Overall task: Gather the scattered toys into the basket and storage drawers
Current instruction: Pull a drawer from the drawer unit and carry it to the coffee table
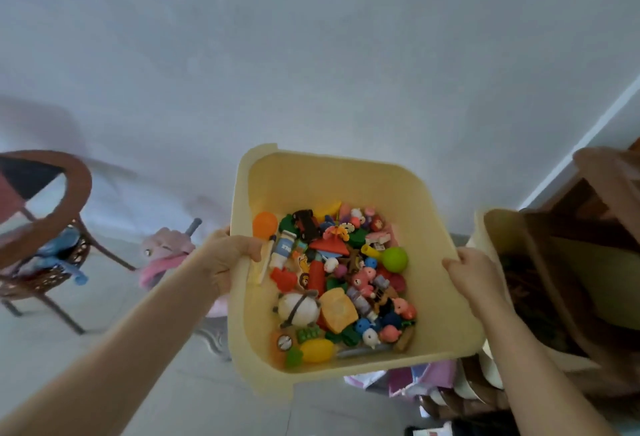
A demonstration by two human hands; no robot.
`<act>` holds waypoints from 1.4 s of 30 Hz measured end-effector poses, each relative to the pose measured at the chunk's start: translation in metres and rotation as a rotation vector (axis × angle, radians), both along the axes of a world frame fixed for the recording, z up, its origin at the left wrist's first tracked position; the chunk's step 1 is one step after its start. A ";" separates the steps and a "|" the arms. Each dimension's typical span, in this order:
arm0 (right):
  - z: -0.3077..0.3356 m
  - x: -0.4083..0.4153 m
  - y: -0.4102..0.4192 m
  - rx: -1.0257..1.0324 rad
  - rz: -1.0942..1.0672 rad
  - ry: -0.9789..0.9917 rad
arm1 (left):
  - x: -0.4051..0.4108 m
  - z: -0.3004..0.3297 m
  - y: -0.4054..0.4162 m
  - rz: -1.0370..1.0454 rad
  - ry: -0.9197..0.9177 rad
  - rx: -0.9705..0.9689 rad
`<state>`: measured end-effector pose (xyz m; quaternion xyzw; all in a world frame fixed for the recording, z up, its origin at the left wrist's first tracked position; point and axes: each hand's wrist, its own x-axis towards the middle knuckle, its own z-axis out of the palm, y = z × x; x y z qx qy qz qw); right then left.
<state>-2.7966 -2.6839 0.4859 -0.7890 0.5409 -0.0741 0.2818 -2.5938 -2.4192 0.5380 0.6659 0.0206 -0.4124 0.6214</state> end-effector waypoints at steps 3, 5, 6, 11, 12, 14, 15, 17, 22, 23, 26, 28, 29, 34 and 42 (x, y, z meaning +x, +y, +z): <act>-0.003 0.038 0.038 -0.026 0.089 -0.008 | 0.022 -0.011 0.057 0.081 -0.006 0.027; -0.006 0.070 0.073 -0.059 0.147 -0.042 | 0.039 -0.016 0.105 0.145 0.000 0.012; -0.007 0.084 0.089 -0.064 0.159 -0.057 | 0.046 -0.018 0.125 0.174 -0.004 0.007; -0.014 0.157 0.181 -0.085 0.258 -0.092 | 0.075 -0.022 0.235 0.334 -0.063 0.036; -0.015 0.173 0.202 -0.097 0.301 -0.100 | 0.079 -0.022 0.260 0.365 -0.073 0.041; -0.016 0.201 0.236 -0.112 0.372 -0.117 | 0.086 -0.023 0.300 0.429 -0.080 0.036; -0.017 0.217 0.256 -0.109 0.411 -0.123 | 0.089 -0.023 0.324 0.473 -0.078 0.041; -0.015 0.242 0.285 -0.113 0.465 -0.144 | 0.091 -0.026 0.358 0.547 -0.070 0.046; -0.024 0.313 0.358 -0.090 0.655 -0.166 | 0.090 -0.037 0.435 0.775 -0.055 0.046; -0.026 0.329 0.374 -0.088 0.711 -0.163 | 0.090 -0.039 0.448 0.832 -0.049 0.048; -0.036 0.377 0.411 -0.058 0.837 -0.154 | 0.094 -0.044 0.476 0.979 -0.039 0.089; -0.038 0.408 0.437 -0.042 0.916 -0.142 | 0.098 -0.046 0.491 1.065 -0.029 0.110; -0.040 0.423 0.450 -0.028 0.965 -0.141 | 0.101 -0.048 0.499 1.106 -0.024 0.113; -0.042 0.490 0.518 0.030 1.220 -0.154 | 0.110 -0.053 0.536 1.278 -0.008 0.135; -0.053 0.562 0.670 0.026 1.536 -0.115 | 0.101 -0.065 0.623 1.582 0.078 0.157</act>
